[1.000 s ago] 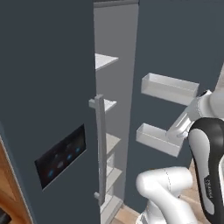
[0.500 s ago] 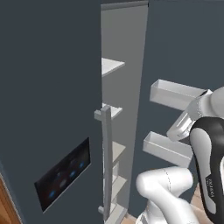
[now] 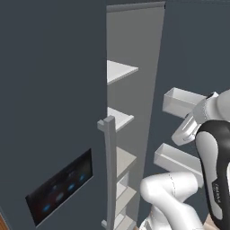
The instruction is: Take the donut and cupcake from the fridge and place them on the empty tray on the dining counter.
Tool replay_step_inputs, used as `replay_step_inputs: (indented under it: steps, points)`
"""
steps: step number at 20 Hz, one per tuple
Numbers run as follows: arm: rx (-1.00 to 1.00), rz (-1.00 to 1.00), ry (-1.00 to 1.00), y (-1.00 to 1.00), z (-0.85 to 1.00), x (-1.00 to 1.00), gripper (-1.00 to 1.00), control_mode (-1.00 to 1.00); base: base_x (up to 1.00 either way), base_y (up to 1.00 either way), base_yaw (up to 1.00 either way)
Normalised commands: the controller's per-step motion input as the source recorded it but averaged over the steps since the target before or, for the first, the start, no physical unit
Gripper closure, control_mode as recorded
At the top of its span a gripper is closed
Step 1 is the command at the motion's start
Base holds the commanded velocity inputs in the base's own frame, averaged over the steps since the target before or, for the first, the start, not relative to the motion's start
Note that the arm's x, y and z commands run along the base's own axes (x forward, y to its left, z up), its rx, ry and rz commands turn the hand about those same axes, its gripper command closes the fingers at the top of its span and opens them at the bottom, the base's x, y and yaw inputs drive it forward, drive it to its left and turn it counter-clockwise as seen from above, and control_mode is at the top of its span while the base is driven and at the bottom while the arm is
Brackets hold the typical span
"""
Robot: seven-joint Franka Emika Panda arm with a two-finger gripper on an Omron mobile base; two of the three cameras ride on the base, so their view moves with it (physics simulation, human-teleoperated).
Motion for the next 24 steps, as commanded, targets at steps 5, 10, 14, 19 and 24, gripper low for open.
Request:
replay_step_inputs:
  steps: [5,10,14,19,24]
  points:
    - [0.0,0.0,0.0,0.0,0.0,0.0,-1.0,1.0,0.97,0.79,0.32]
    - [0.0,0.0,0.0,0.0,0.0,0.0,-1.0,1.0,0.82,0.9,0.33]
    - [0.0,0.0,0.0,0.0,0.0,0.0,-1.0,1.0,0.39,0.48,0.31]
    - [0.0,0.0,0.0,0.0,0.0,0.0,-1.0,1.0,0.05,0.08,0.05]
    - [0.0,0.0,0.01,0.06,-0.01,0.02,-1.0,-1.0,0.0,0.02,0.0]
